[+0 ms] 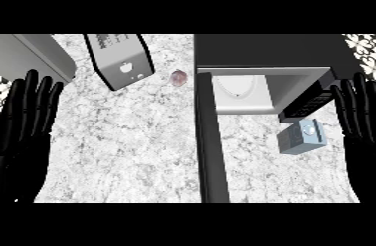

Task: Pick up the milk, place it into the microwave and close the microwave

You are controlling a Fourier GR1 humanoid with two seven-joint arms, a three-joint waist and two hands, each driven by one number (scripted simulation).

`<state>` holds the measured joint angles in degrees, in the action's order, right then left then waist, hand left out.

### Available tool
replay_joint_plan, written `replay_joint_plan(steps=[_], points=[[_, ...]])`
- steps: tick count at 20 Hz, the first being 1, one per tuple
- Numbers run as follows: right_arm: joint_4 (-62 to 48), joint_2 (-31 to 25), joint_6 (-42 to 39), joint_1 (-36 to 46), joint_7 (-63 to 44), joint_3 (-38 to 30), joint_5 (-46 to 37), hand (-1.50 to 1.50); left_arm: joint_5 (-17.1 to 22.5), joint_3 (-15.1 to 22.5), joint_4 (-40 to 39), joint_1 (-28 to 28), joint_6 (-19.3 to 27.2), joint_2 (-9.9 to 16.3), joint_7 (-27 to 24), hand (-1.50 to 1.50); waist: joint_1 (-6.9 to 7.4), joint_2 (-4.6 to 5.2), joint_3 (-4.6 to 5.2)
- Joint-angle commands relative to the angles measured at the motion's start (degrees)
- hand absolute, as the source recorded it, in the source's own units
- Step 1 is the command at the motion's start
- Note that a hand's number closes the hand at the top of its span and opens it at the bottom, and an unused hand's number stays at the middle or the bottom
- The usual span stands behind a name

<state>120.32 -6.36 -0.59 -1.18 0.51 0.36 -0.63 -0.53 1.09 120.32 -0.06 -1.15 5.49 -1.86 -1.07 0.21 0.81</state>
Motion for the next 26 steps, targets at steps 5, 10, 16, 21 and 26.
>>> replay_joint_plan(steps=[5,10,16,21,26], points=[[-0.8,-3.0,-8.9,2.4,1.5,-2.8,10.9,-1.5,0.8,-1.0,1.1,1.0,0.5,-0.8,1.8,-1.5,1.19,-0.25,-0.83],[0.5,-10.2,-16.5,3.3,-5.8,-8.2,22.1,-1.5,3.3,-1.5,0.7,6.1,2.3,-3.4,4.9,-1.5,1.17,-0.27,-0.81],[10.3,-8.0,-15.3,-4.5,-9.7,-8.8,21.4,-1.5,4.3,-0.4,7.8,18.2,-0.9,-4.5,0.5,-1.5,1.09,-0.34,-0.8],[9.6,-6.9,-14.7,-7.2,-9.6,-10.5,18.1,-1.5,11.0,-5.7,15.5,20.8,-4.3,-1.2,5.2,-1.5,1.22,-0.36,-0.81],[0.2,-7.3,-16.2,-2.9,-6.2,-14.0,17.5,-1.5,9.0,-3.2,12.2,26.5,-7.7,-4.4,-1.5,-1.5,1.44,-0.26,-0.8]])
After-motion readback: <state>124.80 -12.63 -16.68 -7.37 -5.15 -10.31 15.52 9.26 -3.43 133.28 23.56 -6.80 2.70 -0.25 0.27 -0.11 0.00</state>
